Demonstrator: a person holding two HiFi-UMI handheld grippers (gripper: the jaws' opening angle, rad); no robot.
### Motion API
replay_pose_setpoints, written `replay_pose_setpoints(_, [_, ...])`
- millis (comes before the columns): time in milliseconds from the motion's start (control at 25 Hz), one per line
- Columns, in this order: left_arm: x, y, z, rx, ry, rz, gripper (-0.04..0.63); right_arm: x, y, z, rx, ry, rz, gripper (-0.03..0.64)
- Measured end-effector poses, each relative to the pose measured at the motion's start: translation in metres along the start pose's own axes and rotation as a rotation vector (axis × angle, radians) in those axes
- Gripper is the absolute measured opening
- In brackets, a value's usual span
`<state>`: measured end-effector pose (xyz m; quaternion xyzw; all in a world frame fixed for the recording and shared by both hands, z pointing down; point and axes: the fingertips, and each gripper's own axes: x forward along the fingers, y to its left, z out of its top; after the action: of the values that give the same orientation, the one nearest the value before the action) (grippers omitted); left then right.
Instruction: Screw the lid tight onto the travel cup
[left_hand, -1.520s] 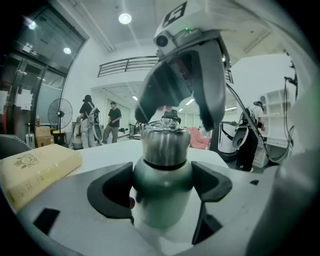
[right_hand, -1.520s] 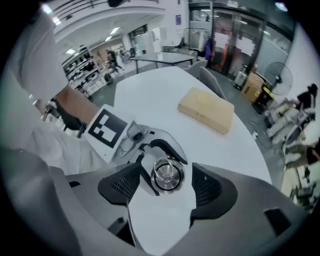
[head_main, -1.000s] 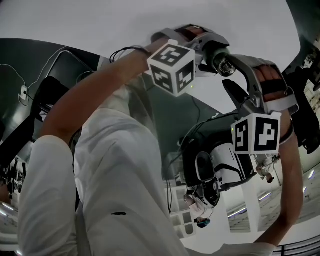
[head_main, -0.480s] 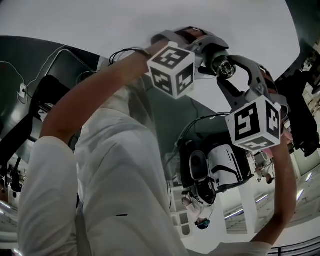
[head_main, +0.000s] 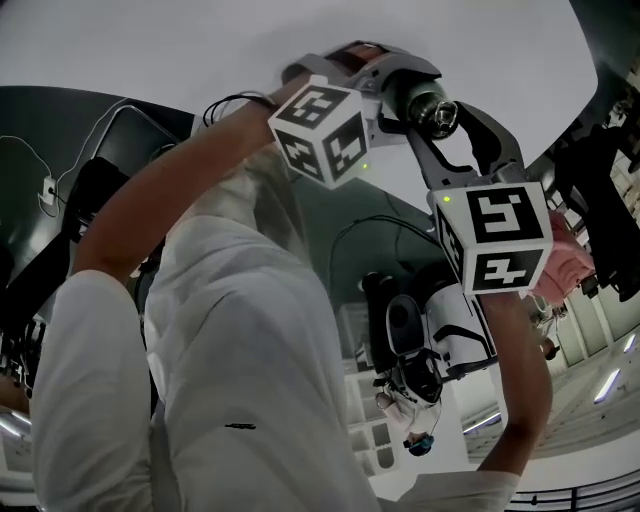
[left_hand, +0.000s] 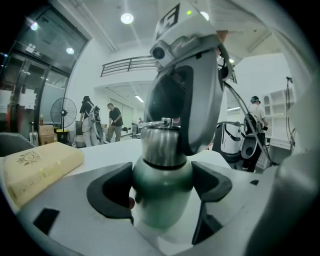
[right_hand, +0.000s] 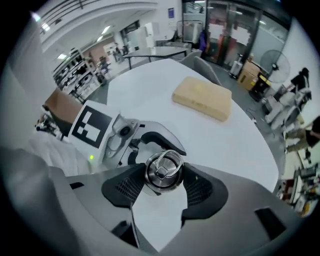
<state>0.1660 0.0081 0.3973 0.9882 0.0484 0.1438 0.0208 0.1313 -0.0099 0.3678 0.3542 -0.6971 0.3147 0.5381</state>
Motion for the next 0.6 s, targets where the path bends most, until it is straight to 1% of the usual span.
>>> replay_pose_setpoints(160, [-0.0017, 0.0008, -0.002, -0.012, 0.002, 0.035, 0.348, -0.001, -0.0038, -0.0003, 0.296, -0.091, -0.077, 0.235])
replay_pose_setpoints(200, [-0.0022, 0.001, -0.0022, -0.013, 0.002, 0.041, 0.348, -0.0017, -0.0047, -0.0005, 0.357, -0.117, -0.095, 0.235])
replay_pose_setpoints(240, [-0.0023, 0.0011, -0.002, -0.014, 0.001, 0.046, 0.348, -0.0026, -0.0054, -0.0009, 0.393, -0.139, -0.112, 0.235])
replay_pose_setpoints(360, [-0.001, 0.0006, -0.0008, -0.014, -0.006, 0.049, 0.348, -0.0042, -0.0063, -0.0023, 0.395, -0.162, -0.132, 0.236])
replay_pose_setpoints(520, [-0.0028, 0.0015, -0.0008, -0.019, -0.013, 0.051, 0.348, -0.004, -0.0033, 0.0007, 0.377, -0.165, -0.111, 0.236])
replay_pose_setpoints(600, [-0.0023, 0.0009, -0.0002, -0.021, -0.015, 0.052, 0.348, -0.008, 0.0019, 0.0027, 0.336, -0.172, -0.092, 0.268])
